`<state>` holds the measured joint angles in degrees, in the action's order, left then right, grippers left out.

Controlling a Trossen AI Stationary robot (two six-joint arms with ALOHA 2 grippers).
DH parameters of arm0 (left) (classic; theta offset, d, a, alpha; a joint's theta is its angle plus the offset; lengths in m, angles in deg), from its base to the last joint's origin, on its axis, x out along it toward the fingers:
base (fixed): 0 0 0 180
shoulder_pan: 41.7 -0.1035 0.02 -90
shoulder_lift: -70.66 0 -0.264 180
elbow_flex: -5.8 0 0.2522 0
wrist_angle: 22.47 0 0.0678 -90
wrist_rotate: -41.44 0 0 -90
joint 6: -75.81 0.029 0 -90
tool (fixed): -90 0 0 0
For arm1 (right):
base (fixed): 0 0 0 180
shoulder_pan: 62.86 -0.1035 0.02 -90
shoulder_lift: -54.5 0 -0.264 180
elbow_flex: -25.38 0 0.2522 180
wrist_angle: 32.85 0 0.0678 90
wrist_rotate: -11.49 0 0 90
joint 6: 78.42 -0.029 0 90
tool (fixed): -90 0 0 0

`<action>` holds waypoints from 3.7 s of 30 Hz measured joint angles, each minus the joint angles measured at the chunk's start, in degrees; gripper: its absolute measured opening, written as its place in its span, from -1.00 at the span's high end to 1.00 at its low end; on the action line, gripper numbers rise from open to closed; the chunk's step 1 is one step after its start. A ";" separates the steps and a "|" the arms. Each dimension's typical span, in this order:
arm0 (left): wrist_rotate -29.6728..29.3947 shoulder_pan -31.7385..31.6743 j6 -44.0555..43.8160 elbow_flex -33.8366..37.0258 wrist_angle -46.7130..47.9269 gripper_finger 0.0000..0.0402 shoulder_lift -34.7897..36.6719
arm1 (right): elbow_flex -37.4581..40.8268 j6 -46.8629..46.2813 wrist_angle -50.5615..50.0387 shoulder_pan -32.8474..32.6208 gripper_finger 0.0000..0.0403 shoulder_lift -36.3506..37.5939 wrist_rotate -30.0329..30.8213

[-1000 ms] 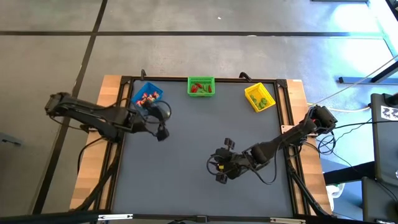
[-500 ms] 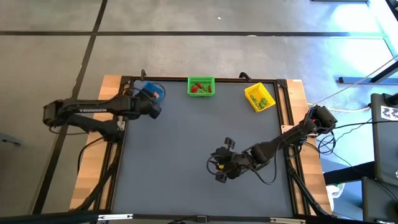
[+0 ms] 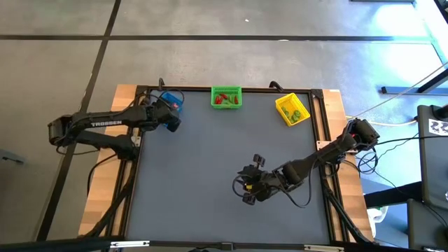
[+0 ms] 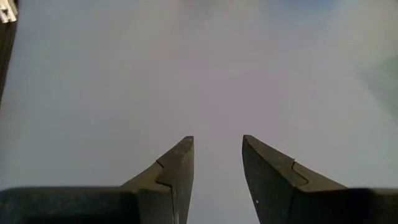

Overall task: Sort produce into baskets
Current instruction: Return to Home Position

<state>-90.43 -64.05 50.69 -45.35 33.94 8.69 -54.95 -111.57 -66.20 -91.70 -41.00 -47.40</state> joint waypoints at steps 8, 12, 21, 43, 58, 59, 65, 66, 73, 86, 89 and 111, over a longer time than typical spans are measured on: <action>4.92 3.57 1.28 -1.62 0.18 0.04 0.02 | 0.00 0.40 0.45 0.16 0.32 -0.02 -2.17; 5.18 8.60 3.07 -3.80 -1.34 0.26 0.56 | 0.02 1.50 0.52 0.48 0.32 -0.02 -2.21; 13.70 23.81 16.14 -4.09 -13.36 0.91 4.66 | -0.02 8.92 -1.05 0.37 0.76 1.18 -5.65; 21.10 40.23 20.02 -4.15 -23.32 0.94 5.53 | 32.11 17.30 23.90 9.62 0.95 25.16 -21.71; 20.87 41.14 22.89 -4.09 -24.29 0.94 5.51 | 49.56 17.08 30.18 10.86 0.94 51.87 -18.57; 20.94 41.50 23.43 -4.07 -24.67 0.94 5.57 | 50.11 17.15 30.08 10.86 0.94 53.25 -18.40; 21.22 44.16 23.42 1.89 -31.56 0.94 10.97 | 53.53 19.76 30.45 10.86 0.94 62.04 -18.26; 21.20 44.62 22.85 3.59 -32.89 0.94 12.43 | 54.45 19.91 30.30 10.86 0.94 63.41 -17.98; 21.21 47.12 21.44 14.33 -43.20 0.94 23.22 | 59.99 19.87 30.03 10.86 0.94 74.35 -16.62; 22.96 46.94 23.71 27.09 -48.89 0.94 41.86 | 65.81 23.02 28.00 10.86 0.94 89.58 -18.66; 23.71 45.76 23.68 28.59 -46.56 0.94 47.13 | 65.83 23.14 24.54 10.86 0.94 91.74 -18.69; 42.89 24.84 25.75 36.89 -43.31 0.98 61.73 | 66.07 23.10 22.69 10.86 0.94 95.36 -19.81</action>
<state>-47.53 -39.21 76.44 -8.45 -9.38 70.41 11.12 -88.47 -43.51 -80.84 54.36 -67.21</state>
